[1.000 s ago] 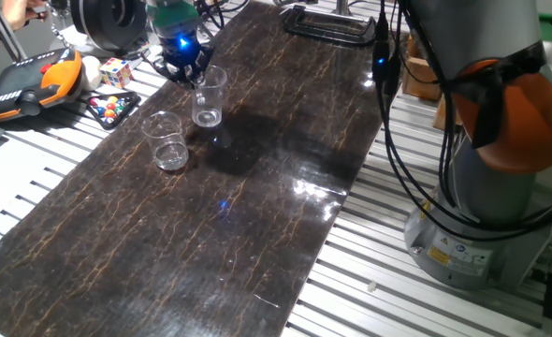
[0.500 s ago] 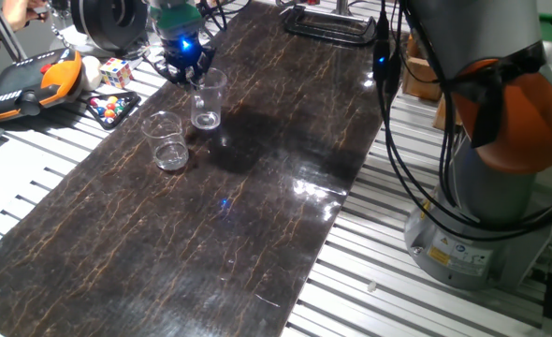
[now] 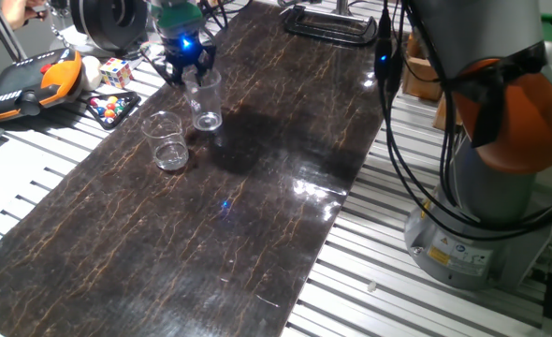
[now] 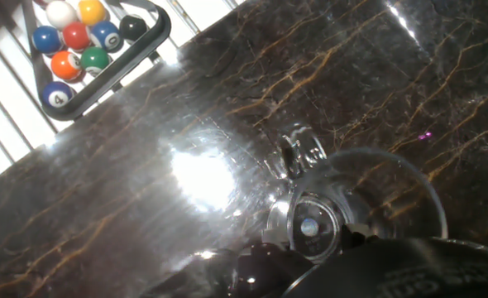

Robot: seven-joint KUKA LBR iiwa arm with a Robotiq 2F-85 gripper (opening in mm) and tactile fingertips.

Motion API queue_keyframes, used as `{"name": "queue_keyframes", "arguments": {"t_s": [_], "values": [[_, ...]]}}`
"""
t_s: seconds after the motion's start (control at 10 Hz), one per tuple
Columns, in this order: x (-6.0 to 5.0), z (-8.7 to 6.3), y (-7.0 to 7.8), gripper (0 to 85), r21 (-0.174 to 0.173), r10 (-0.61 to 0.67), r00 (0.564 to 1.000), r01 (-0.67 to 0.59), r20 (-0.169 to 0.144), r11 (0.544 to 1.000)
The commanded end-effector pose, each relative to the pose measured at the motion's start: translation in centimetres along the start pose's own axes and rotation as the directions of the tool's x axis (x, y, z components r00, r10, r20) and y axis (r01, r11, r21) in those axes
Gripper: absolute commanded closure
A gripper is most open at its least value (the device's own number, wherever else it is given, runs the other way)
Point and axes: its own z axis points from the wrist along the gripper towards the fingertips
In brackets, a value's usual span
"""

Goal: Pour the water from one cup into another empty cup

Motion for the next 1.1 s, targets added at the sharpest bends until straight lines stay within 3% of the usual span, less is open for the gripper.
{"name": "queue_keyframes", "arguments": {"t_s": [0.0, 0.3, 0.5, 0.7, 0.9, 1.0], "values": [[0.1, -0.4, 0.1, 44.3, 0.002, 0.000, 1.000, 0.000, 0.000, 1.000], [0.5, -1.4, 0.8, 45.3, -0.003, 0.007, 1.000, -0.007, -0.004, 1.000], [0.7, -3.3, 1.2, 51.3, -0.010, 0.006, 1.000, -0.006, -0.027, 1.000], [1.0, -6.3, 1.9, 62.0, -0.020, 0.014, 0.998, -0.015, -0.059, 1.000], [1.6, -8.2, 2.4, 84.0, -0.059, -0.019, 0.996, 0.015, -0.083, 0.998], [1.8, -8.9, 2.3, 84.3, -0.076, -0.052, 0.995, 0.046, -0.079, 0.996]]}}
